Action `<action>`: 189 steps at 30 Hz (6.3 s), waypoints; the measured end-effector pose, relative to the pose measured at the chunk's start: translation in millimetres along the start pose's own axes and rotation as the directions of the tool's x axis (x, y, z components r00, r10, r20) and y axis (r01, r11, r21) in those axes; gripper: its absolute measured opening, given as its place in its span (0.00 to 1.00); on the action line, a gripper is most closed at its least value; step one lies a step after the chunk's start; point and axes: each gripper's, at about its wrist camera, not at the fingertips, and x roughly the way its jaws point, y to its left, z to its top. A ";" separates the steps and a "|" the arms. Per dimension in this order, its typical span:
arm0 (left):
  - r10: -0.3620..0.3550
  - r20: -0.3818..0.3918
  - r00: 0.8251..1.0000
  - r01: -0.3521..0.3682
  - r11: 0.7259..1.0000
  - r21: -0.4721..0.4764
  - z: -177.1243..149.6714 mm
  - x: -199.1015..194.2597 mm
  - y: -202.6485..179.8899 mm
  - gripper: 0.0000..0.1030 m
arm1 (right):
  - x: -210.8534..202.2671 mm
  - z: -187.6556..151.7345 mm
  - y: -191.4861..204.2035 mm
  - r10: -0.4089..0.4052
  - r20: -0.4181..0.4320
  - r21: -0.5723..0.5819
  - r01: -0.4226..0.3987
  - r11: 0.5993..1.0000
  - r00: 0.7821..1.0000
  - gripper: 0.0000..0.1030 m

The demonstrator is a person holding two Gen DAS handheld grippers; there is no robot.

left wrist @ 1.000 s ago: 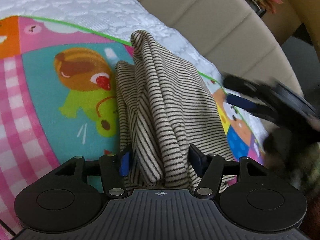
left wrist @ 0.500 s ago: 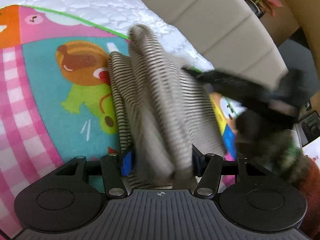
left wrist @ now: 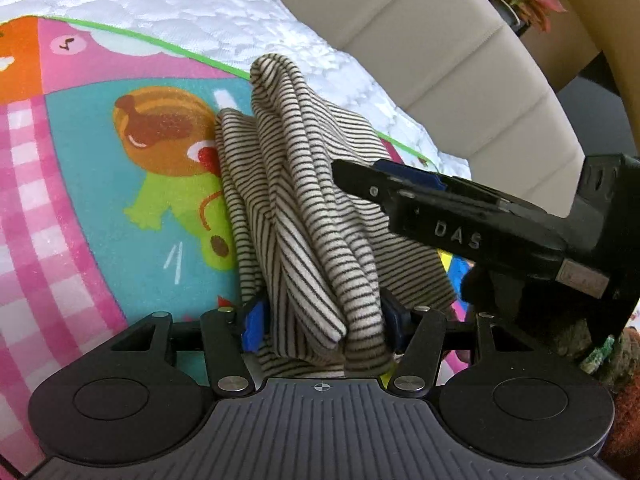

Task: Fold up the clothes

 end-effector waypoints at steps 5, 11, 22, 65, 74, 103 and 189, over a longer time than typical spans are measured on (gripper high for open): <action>0.002 -0.005 1.000 -0.002 1.000 0.018 -0.1 1.3 -0.9 0.61 | -11.7 -2.5 15.4 0.068 -0.030 -0.054 -0.070 0.996 0.997 0.55; -0.003 -0.004 1.000 0.003 1.000 -0.006 1.4 1.9 2.1 0.60 | 3.2 -11.4 17.4 0.045 -0.044 -0.037 -0.047 0.998 0.998 0.62; -0.027 -0.007 1.000 0.027 1.000 -0.010 -4.2 -0.2 4.3 0.63 | -51.8 -98.7 -56.7 0.068 -0.026 0.381 -0.053 0.923 0.997 0.86; 0.237 0.081 0.968 -0.235 0.971 -0.032 -65.5 -50.8 -36.1 0.69 | -99.3 -140.0 -22.1 -0.165 0.069 0.174 0.151 0.973 0.984 0.88; 0.366 0.160 0.917 -0.353 0.930 -0.103 -54.7 -60.5 -21.6 0.73 | -98.5 -140.7 -24.0 -0.162 0.070 0.183 0.147 0.972 0.984 0.94; 0.112 0.147 0.983 -0.102 0.992 -0.071 -58.9 -76.0 -31.5 0.74 | -101.8 -137.6 -29.1 -0.005 0.079 0.251 -0.015 0.968 0.997 0.63; 0.494 0.364 0.789 -0.573 0.805 0.151 -174.7 -130.4 -143.2 1.00 | -212.1 -166.6 30.5 -0.075 0.127 0.112 0.061 0.992 0.989 1.00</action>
